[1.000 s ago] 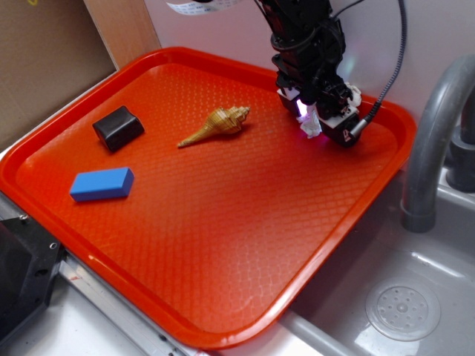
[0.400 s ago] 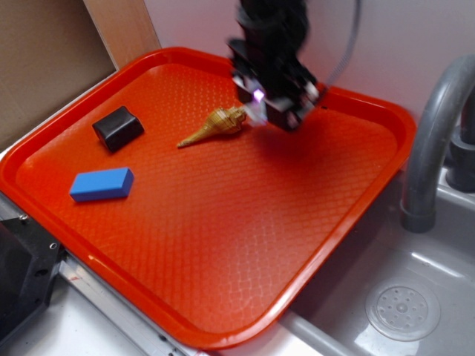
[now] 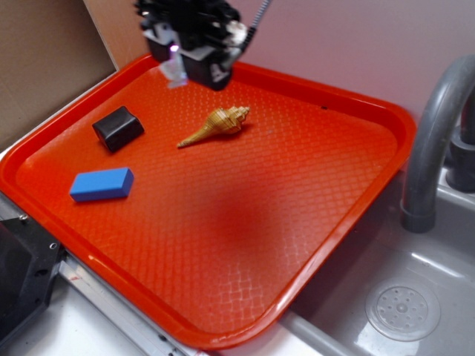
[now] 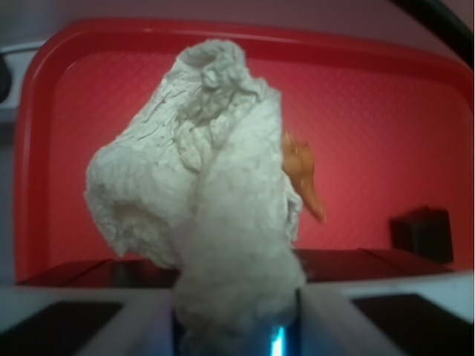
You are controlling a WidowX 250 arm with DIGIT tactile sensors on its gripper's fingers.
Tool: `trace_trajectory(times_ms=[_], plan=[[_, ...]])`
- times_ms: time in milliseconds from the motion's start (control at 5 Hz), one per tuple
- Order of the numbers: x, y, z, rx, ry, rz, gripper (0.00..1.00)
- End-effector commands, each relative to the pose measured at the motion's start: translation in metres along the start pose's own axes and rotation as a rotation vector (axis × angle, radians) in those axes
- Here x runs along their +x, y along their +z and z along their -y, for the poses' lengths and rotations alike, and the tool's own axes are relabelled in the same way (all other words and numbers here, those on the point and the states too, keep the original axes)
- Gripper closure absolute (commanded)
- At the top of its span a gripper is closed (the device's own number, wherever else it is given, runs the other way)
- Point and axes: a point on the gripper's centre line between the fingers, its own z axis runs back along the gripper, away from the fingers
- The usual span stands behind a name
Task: Grab the white paper.
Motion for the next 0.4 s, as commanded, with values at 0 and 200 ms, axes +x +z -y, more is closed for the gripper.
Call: trace_trajectory(times_ms=[0, 200], plan=[[-0.017, 0.0222, 0.001, -0.114, 0.011, 0.022, 1.0], [-0.0105, 0.0195, -0.0035, -0.147, -0.019, 0.026, 1.0]])
